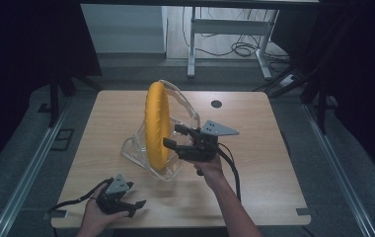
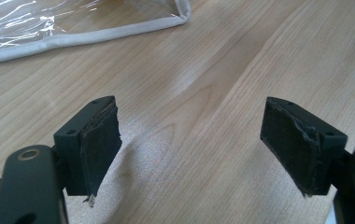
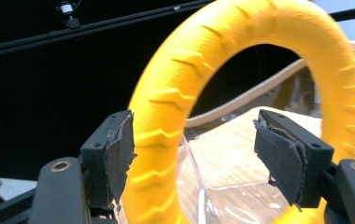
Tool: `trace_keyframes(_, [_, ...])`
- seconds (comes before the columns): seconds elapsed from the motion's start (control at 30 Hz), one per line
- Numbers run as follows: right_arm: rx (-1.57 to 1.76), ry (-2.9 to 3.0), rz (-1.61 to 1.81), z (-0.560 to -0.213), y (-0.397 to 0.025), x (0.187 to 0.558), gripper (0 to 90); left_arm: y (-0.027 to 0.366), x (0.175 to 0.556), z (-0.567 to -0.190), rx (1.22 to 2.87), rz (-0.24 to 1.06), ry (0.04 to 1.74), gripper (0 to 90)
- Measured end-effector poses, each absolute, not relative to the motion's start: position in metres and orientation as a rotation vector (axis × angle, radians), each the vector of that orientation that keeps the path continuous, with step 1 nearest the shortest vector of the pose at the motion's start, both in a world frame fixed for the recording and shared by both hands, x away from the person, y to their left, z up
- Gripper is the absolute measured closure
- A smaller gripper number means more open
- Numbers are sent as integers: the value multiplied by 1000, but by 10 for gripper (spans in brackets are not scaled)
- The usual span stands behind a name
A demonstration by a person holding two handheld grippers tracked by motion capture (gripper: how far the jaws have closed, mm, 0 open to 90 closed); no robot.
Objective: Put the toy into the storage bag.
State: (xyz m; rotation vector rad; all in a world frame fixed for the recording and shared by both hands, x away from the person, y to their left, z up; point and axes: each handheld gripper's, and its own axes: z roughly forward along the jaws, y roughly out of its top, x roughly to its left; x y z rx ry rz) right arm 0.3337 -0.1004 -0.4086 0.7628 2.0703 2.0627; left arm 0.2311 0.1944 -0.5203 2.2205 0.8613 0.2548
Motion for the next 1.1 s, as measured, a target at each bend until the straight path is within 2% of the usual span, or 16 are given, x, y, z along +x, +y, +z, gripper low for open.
trace_keyframes(0.7, [853, 2079, 1865, -442, -173, 320, 288, 194, 232, -521, 2222, 257, 870, 198])
trace_keyframes(1.1, [875, 2103, 1803, -456, -182, 316, 288, 193, 232, -521, 2222, 254, 873, 198])
